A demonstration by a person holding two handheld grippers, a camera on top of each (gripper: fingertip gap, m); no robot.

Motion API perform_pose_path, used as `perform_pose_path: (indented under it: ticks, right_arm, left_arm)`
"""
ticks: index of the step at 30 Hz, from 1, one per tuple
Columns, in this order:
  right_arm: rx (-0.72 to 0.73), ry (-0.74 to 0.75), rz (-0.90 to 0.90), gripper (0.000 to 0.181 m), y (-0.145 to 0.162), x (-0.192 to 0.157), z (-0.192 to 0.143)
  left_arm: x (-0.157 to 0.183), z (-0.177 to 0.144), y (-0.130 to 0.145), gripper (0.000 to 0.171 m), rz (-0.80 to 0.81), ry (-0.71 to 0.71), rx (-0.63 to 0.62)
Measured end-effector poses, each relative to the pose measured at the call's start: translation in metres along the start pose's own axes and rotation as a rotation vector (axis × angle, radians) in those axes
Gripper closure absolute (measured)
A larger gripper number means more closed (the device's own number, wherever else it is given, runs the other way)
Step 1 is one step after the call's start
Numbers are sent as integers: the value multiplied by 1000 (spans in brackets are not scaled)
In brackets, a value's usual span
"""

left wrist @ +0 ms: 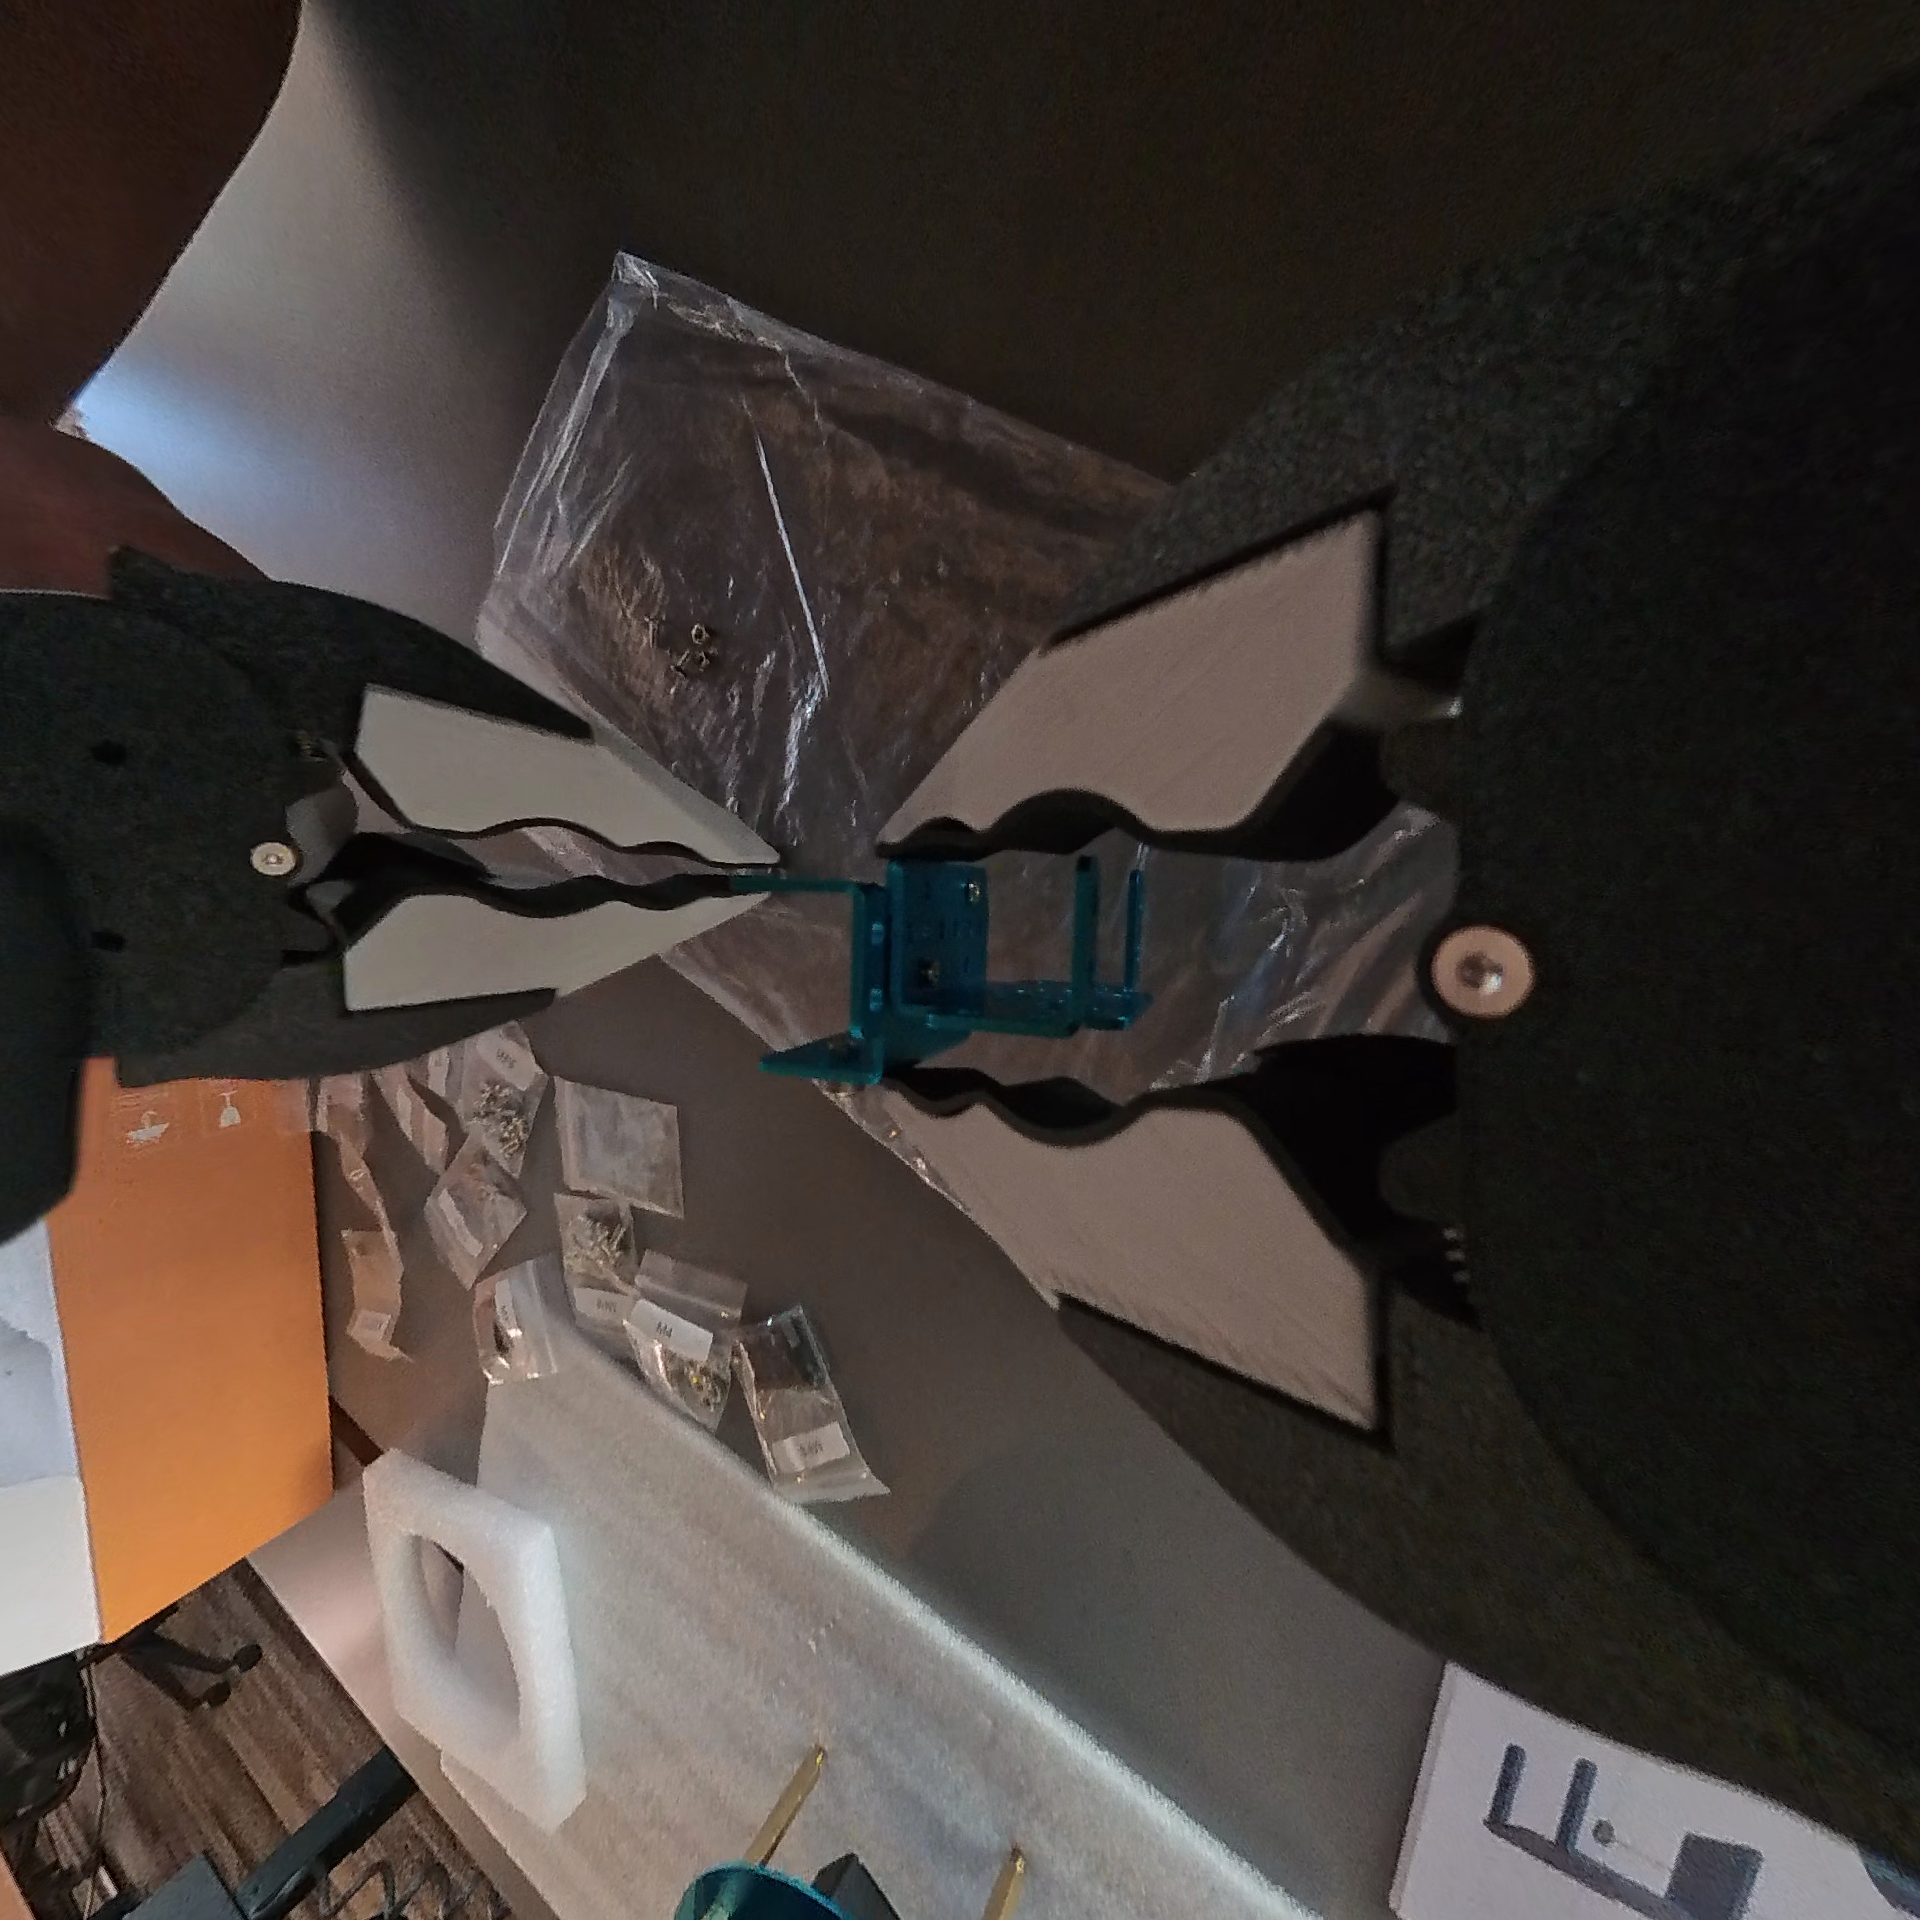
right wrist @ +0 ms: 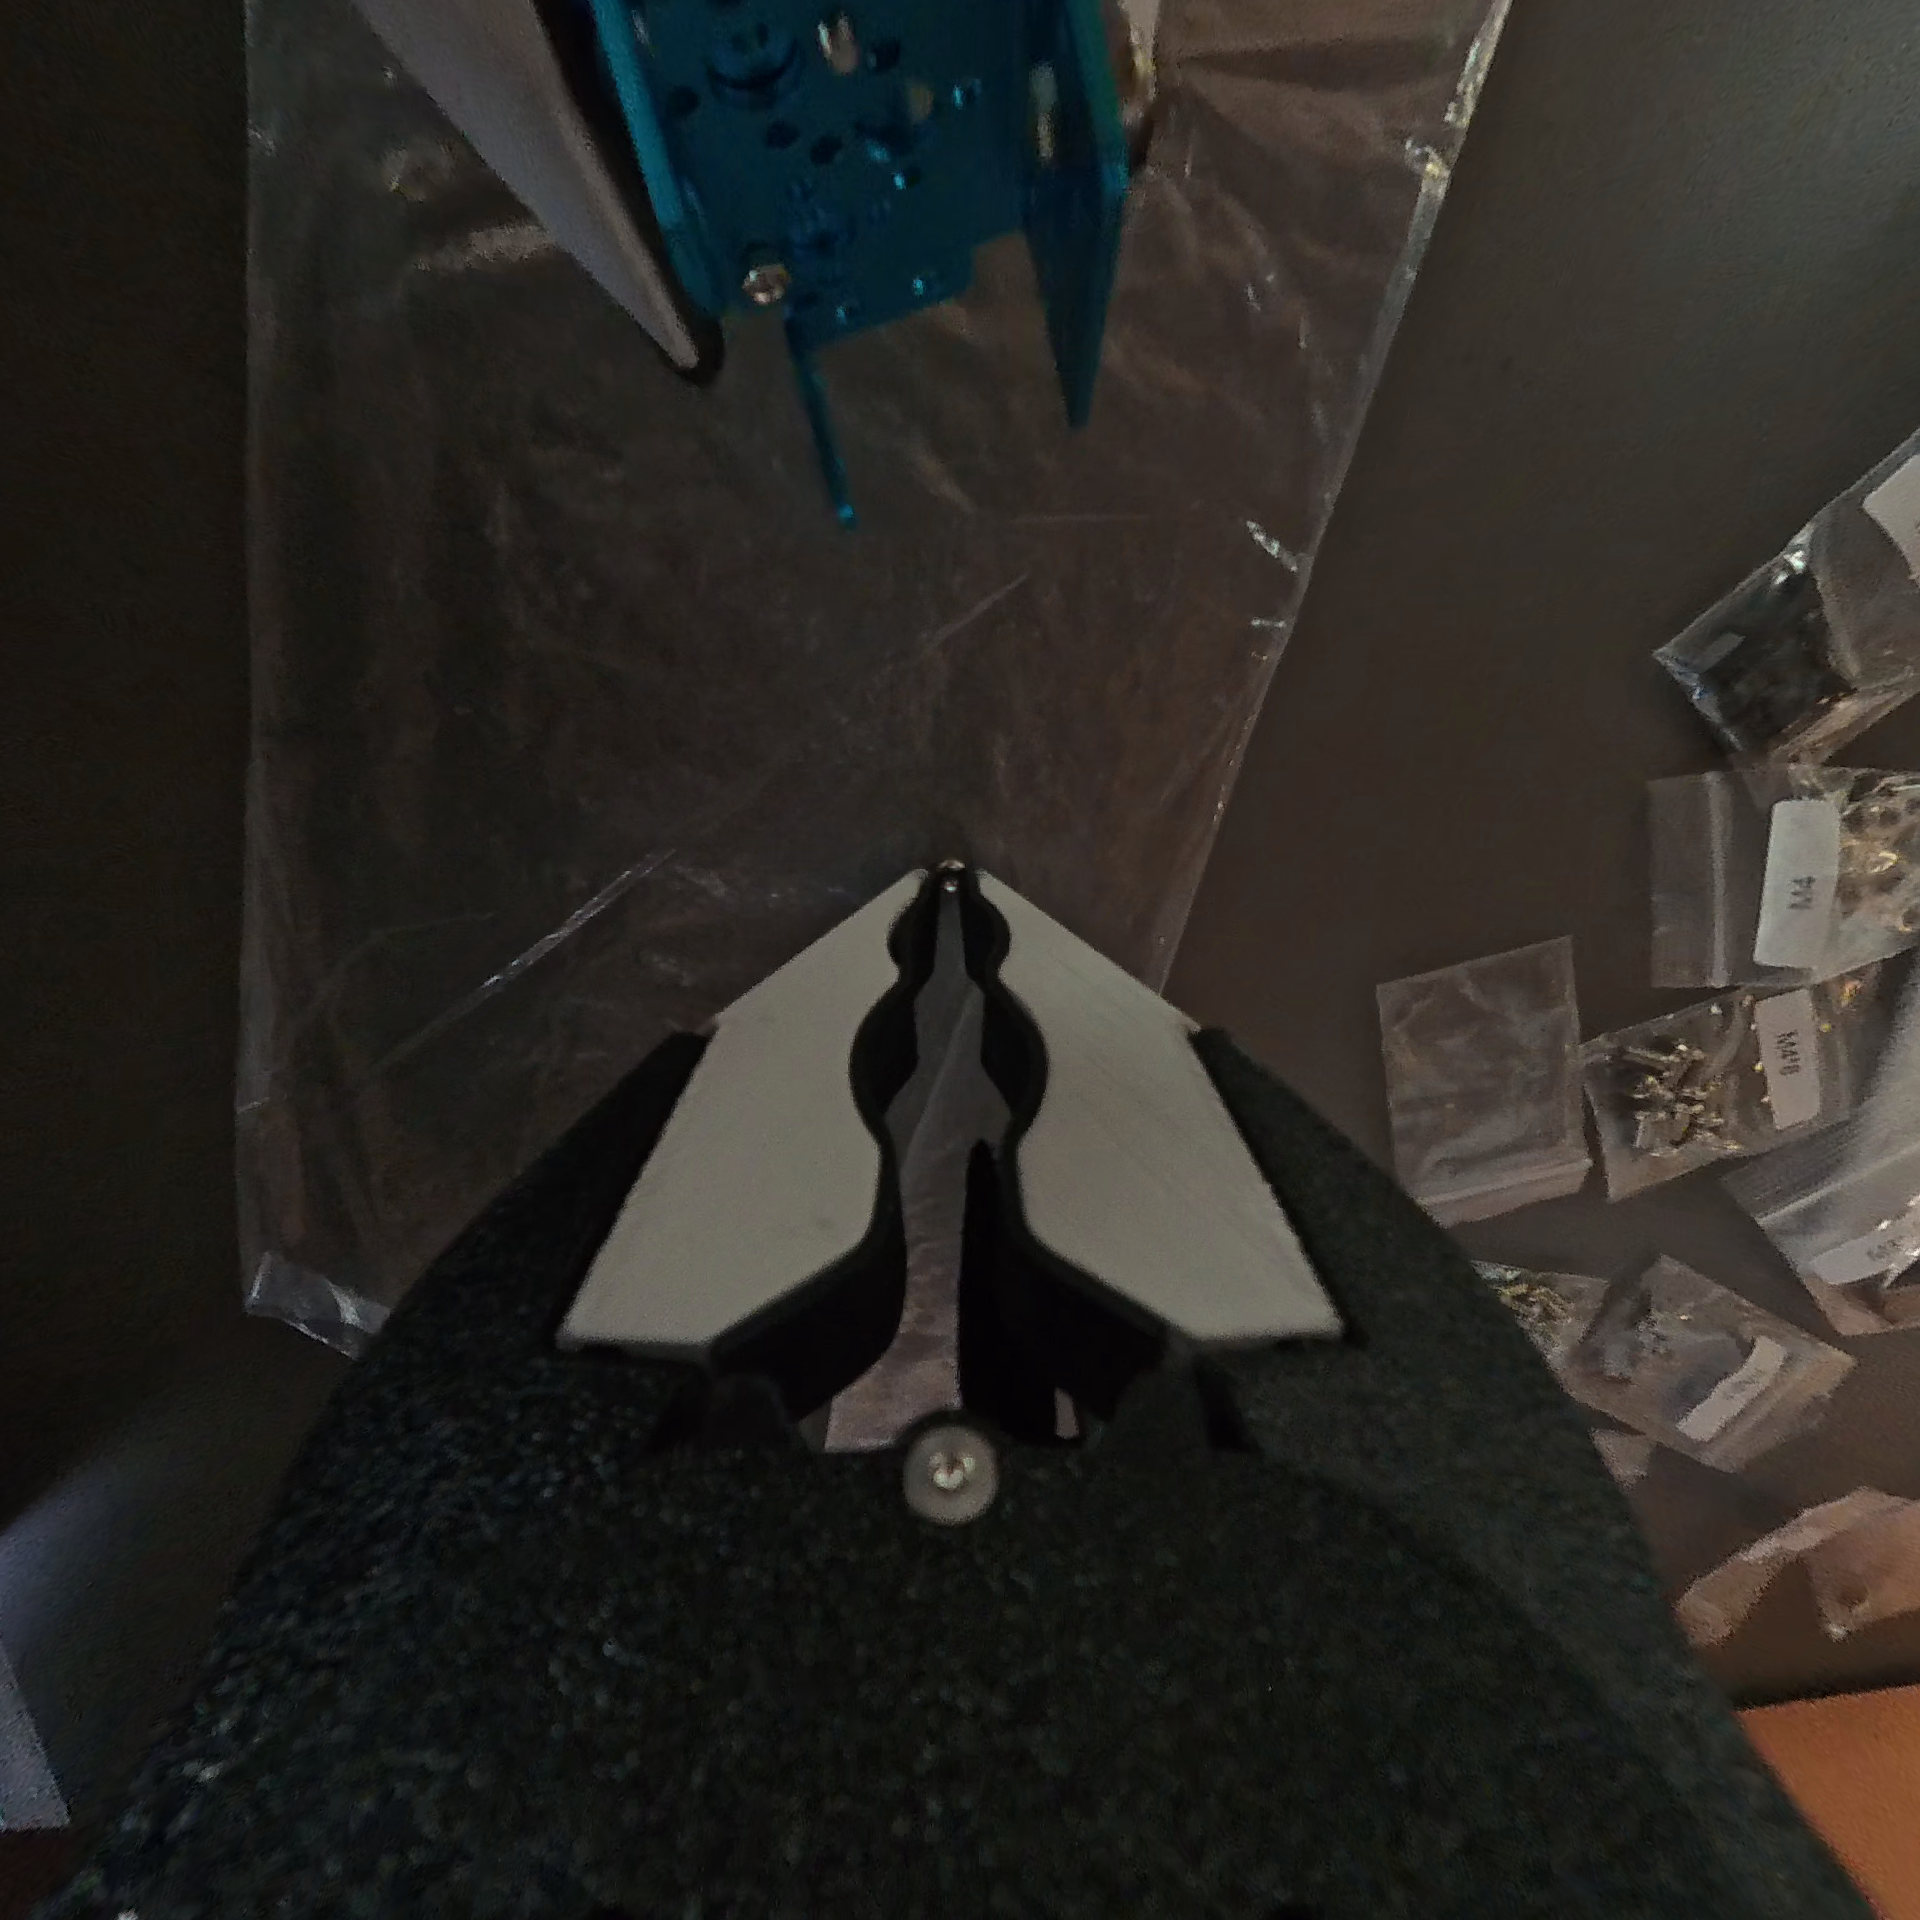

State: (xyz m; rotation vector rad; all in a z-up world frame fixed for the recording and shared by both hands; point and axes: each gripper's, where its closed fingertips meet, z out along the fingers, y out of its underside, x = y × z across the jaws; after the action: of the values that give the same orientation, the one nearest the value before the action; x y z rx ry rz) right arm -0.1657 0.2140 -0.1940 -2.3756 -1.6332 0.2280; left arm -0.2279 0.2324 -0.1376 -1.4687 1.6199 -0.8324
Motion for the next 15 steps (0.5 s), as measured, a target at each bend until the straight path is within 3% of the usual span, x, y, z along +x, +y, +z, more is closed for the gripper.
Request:
perform_pose_path:
  ticks: [6, 9, 15]
  right_arm:
    - [133, -28, 60, 181, -2, 2, -11]
    - [87, -13, 61, 176, 5, 2, -8]
    - [59, 16, 0, 174, -11, 6, -5]
  left_arm:
    - [2, 1, 1, 132, 0, 11, -4]
    - [2, 2, 2, 132, 2, 10, -7]
    - [2, 2, 2, 132, 4, 9, -8]
